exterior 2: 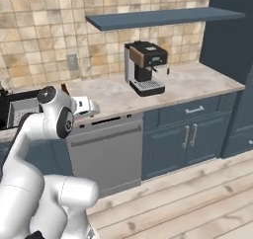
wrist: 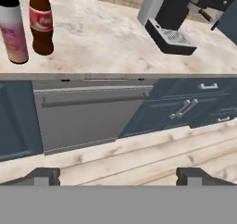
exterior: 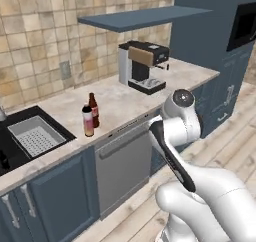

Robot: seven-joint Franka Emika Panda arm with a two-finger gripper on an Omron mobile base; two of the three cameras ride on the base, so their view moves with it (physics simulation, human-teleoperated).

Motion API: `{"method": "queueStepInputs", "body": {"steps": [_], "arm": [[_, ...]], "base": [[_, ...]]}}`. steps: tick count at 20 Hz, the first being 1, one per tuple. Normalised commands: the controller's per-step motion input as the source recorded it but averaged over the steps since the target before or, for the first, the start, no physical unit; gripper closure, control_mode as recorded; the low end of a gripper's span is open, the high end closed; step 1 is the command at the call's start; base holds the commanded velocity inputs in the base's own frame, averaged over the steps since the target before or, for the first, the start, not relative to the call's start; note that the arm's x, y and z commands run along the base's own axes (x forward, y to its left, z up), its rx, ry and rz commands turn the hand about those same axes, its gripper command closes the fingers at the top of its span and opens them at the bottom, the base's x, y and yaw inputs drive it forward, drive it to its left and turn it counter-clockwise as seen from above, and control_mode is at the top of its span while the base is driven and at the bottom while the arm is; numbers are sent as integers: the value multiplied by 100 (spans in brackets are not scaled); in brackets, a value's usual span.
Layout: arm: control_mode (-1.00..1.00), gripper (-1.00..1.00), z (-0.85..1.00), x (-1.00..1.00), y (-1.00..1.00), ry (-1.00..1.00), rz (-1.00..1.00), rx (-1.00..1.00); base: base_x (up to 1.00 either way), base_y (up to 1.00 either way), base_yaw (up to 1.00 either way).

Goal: Place the large bottle from the dining counter next to the other large bottle outside the sink, and place the small bottle from the dining counter next to the other small bottle inside the sink.

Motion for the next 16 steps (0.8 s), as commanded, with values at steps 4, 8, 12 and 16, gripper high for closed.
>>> {"method": "queueStepInputs", "body": {"steps": [4, 8, 12, 16], "arm": [[100, -100, 0, 0, 0, 0, 0, 0], [100, -100, 0, 0, 0, 0, 0, 0], [100, -100, 0, 0, 0, 0, 0, 0], [100, -100, 0, 0, 0, 0, 0, 0]], "base": [[31, -28, -46], [52, -60, -39], [88, -82, -31], [97, -84, -23]]}}
